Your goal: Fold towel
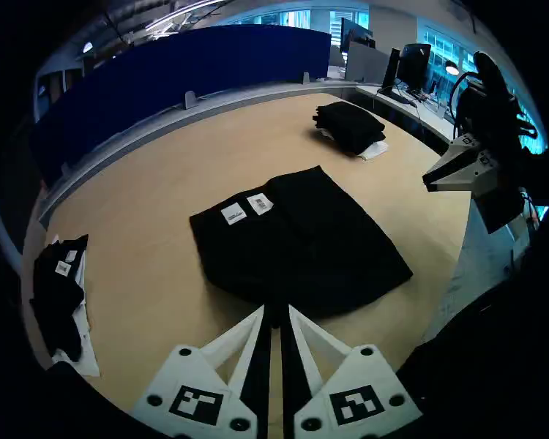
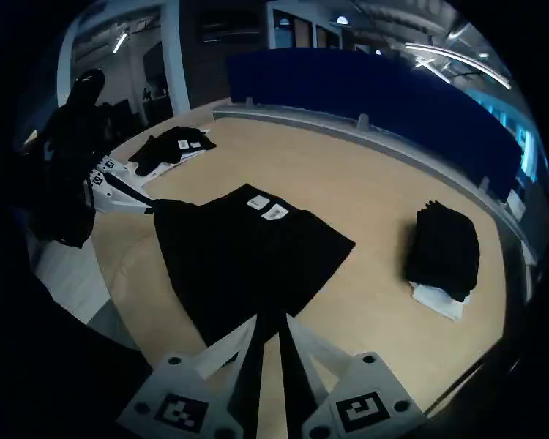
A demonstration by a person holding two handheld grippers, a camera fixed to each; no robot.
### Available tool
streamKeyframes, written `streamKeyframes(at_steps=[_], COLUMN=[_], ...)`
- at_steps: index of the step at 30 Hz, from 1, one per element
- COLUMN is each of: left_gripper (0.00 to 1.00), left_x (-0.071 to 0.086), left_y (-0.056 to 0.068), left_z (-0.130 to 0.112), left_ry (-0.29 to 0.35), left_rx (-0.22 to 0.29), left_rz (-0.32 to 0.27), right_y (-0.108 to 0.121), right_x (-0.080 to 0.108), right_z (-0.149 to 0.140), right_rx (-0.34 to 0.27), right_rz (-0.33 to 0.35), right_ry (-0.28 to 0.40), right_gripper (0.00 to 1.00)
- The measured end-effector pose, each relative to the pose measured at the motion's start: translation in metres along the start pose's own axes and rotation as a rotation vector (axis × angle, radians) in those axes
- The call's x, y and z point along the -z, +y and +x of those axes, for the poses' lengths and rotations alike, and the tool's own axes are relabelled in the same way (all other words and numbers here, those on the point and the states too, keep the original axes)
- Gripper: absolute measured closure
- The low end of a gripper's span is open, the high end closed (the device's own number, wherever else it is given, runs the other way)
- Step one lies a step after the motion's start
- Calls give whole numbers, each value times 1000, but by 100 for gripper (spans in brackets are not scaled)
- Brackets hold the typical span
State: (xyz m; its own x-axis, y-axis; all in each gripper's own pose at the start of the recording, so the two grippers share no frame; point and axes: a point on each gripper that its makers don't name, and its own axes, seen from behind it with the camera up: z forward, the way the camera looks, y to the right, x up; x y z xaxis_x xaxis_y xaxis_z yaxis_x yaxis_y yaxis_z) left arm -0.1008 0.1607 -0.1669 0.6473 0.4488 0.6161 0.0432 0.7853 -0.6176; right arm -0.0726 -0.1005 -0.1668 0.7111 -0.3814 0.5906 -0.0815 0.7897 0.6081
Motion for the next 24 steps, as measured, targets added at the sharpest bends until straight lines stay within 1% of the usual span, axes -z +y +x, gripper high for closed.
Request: streamKeyframes(at_steps=[8, 10, 11, 12, 14, 17, 24], left_gripper=[92, 92, 92, 92, 92, 92, 92], left_x=[-1, -1, -1, -1, -1, -2, -10], left_y=[0, 1, 1, 1, 2, 3, 3], left_z=[-2, -2, -3, -3, -3, -4, -10], left_ry=[-1, -2, -2, -2, -3, -3, -5], left_rx=[2, 1, 1, 1, 0, 1, 1], left_rz=[5, 5, 5, 5, 6, 7, 14], right_y=[-2, -3, -3, -5, -8, -17, -34], right_x=[-1, -4, -5, -7, -12, -20, -39], right_z=[-6, -13, -16, -21, -31, -47, -77], right_rx=[5, 8, 9, 11, 13, 12, 6], right_rz=[2, -3, -6, -7, -4, 13, 30], right_ry=[-6, -14, -18, -25, -38, -55, -86], right_gripper=[87, 84, 74, 61, 42, 37, 21])
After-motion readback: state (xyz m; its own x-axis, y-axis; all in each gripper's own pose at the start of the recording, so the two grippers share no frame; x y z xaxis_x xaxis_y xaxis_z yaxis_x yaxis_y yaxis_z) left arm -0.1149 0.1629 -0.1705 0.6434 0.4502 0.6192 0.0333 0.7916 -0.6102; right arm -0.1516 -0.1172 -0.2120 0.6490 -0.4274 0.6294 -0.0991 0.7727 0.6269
